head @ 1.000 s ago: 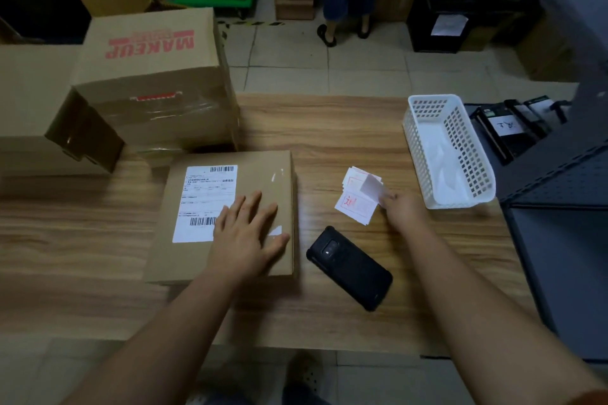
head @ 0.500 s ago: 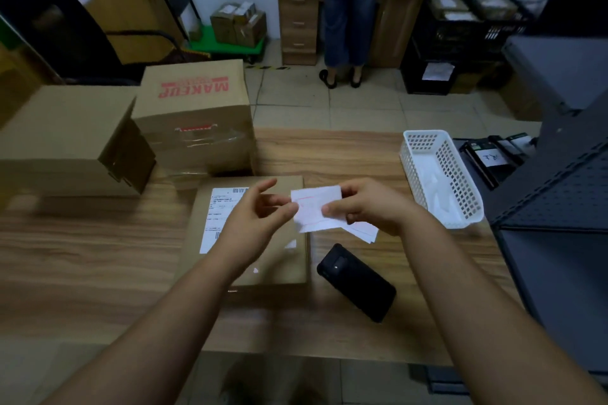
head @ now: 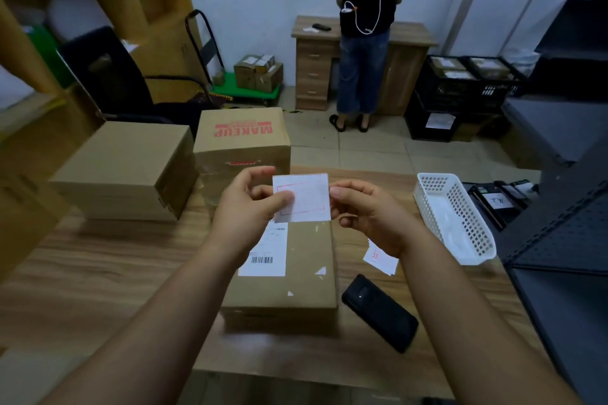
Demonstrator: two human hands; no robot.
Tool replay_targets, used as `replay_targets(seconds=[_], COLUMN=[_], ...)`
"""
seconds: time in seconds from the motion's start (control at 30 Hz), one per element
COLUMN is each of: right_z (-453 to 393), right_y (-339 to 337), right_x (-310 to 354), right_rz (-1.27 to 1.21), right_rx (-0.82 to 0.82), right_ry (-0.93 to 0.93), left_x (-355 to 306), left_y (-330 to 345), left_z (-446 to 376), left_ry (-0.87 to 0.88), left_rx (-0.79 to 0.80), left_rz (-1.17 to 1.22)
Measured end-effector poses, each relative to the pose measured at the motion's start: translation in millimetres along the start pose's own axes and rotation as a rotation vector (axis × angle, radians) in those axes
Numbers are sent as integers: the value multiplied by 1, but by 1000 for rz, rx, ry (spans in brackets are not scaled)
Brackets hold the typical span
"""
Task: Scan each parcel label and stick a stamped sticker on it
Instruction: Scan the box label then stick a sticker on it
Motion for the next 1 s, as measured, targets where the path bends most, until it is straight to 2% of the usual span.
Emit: replay_targets(seconds=[0.2,0.4,0.53,0.6,0.7,0.77,0.87,1.0], right_z=[4,9,15,17,17,19,25,34], right_y=[14,11,10,8,4,5,11,13], right_x=[29,52,63,63,58,54,54,63], right_rz=[-3,-61,58,53,0,-23,-93,-136], right_rx=[-58,-139,-141,-182,-264,-229,-101,-36], right_ry=[-30,-109,-122,-101,-63,-43,-72,-183], left_x=[-35,-64,-77,-82,-92,-93,-89,-96], left_y=[-5,-1,4,4,10,20,30,34], left_z=[2,7,6,5,13,19,22,25], left_ry=[74,162,259,380,751,912,897,911], left_rx=[-10,24,45,-19,-118,-61,48,68], left_rz=[4,-129,-262,-371,-656,-783,-861,-892])
Point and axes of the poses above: each hand's wrist, its own z-axis away from the middle knuckle, its own y-axis out of the palm, x = y × z, the point moved 4 cm from there along -z, towards the middle knuckle, and after that the axes turned 2 degrees about y, right-handed, at the moved point
